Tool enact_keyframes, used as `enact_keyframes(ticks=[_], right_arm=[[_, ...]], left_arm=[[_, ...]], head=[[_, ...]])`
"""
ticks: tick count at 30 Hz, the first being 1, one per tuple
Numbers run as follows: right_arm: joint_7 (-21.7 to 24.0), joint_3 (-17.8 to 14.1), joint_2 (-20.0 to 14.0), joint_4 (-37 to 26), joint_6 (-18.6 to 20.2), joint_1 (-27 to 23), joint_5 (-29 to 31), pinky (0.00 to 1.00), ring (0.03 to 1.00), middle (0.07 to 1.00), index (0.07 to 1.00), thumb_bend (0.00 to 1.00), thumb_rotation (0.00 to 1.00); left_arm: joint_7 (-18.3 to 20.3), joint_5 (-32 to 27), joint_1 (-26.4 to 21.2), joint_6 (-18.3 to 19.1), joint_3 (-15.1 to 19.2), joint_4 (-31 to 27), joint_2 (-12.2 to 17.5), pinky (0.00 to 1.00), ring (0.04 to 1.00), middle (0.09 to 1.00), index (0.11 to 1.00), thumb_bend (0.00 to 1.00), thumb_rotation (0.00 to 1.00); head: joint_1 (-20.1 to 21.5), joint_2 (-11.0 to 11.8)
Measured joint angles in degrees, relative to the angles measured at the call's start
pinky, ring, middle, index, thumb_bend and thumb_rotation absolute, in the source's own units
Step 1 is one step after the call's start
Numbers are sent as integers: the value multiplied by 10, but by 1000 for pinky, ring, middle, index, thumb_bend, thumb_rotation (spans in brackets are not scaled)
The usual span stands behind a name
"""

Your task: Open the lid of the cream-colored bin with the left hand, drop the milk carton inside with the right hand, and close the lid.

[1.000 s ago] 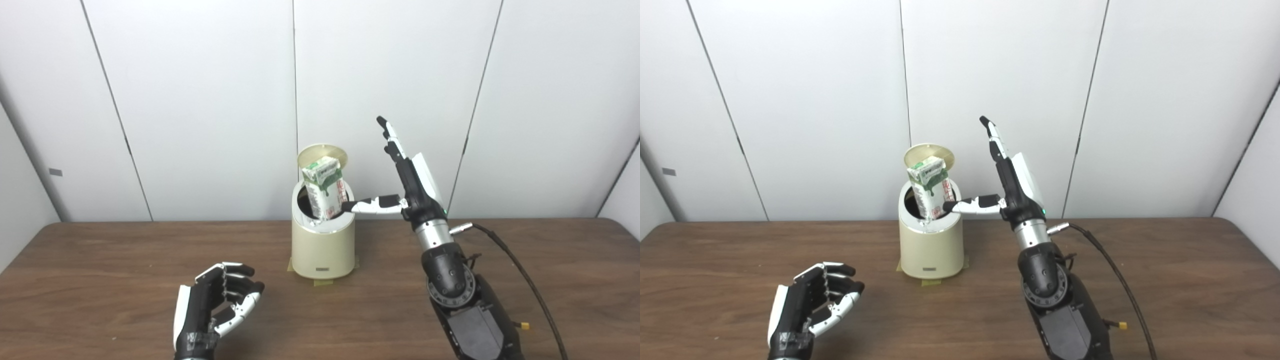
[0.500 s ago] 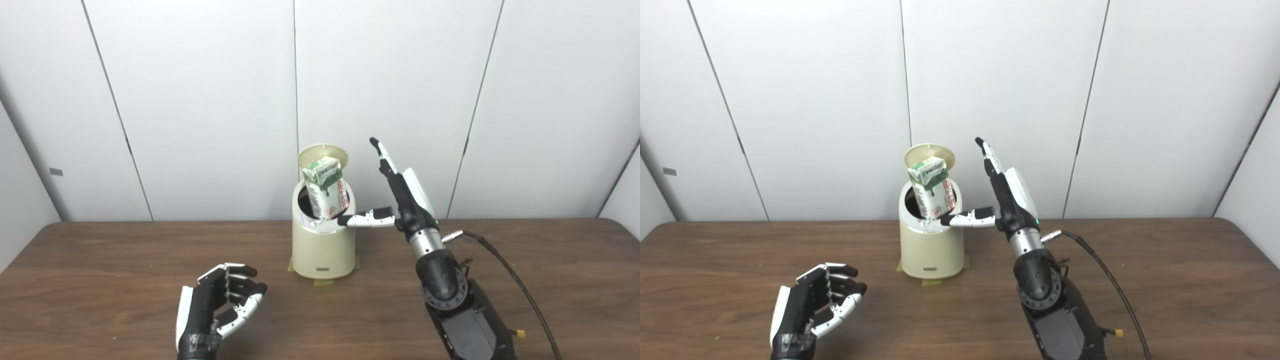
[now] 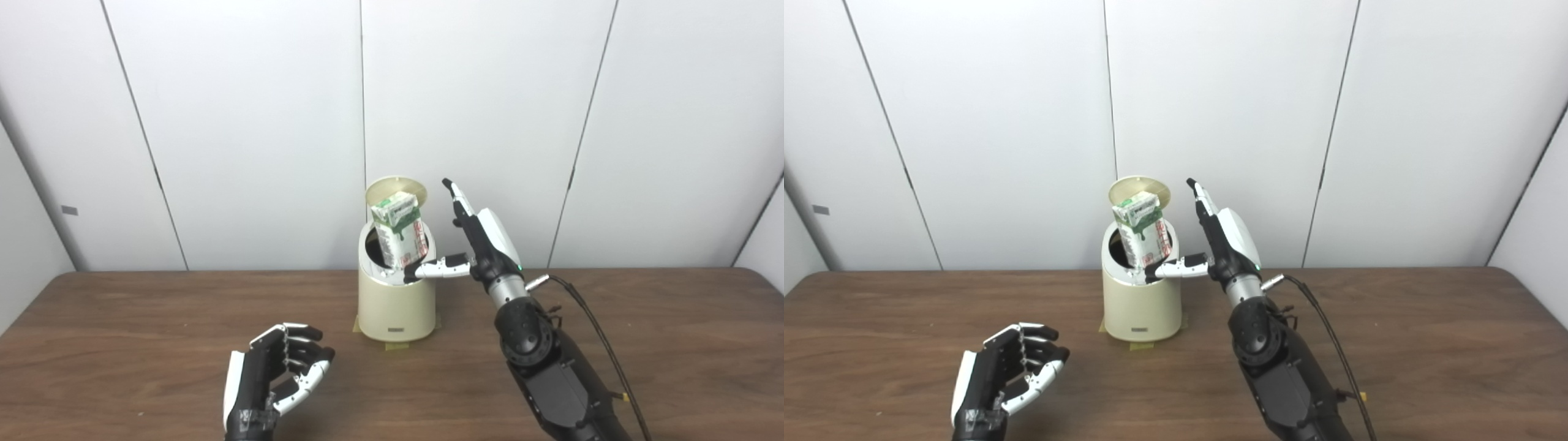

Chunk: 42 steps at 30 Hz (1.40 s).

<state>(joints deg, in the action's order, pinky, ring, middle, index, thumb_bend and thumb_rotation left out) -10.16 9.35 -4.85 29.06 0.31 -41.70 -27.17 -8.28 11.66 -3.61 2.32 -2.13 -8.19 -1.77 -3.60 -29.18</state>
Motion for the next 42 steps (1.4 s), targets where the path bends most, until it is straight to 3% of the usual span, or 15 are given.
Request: enact_keyframes(ticks=[21,28,33,39,42], right_arm=[[-55,6,19,135,-4,-72,4,736,923,995,1000,870,231],[-69,11,26,140,-2,-78,0,736,910,977,993,856,204],[-63,12,24,103,-3,-68,5,776,916,974,990,850,206],[-30,9,11,-2,2,-27,15,768,892,943,977,850,200],[-15,1,3,-43,5,-9,26,819,907,960,972,851,196]], left_arm=[[0,7,5,0,-7,0,-1,326,432,462,528,514,0],[0,13,5,2,-7,0,-1,325,431,461,529,514,0],[0,17,5,5,-7,-1,-1,320,428,462,527,514,0],[1,15,5,6,-6,-1,-1,314,418,455,536,512,0],[3,14,5,6,-6,-1,0,320,427,461,530,513,0]], head=[[-6,-10],[-5,-10],[-4,-12],[-1,-11],[0,-11]])
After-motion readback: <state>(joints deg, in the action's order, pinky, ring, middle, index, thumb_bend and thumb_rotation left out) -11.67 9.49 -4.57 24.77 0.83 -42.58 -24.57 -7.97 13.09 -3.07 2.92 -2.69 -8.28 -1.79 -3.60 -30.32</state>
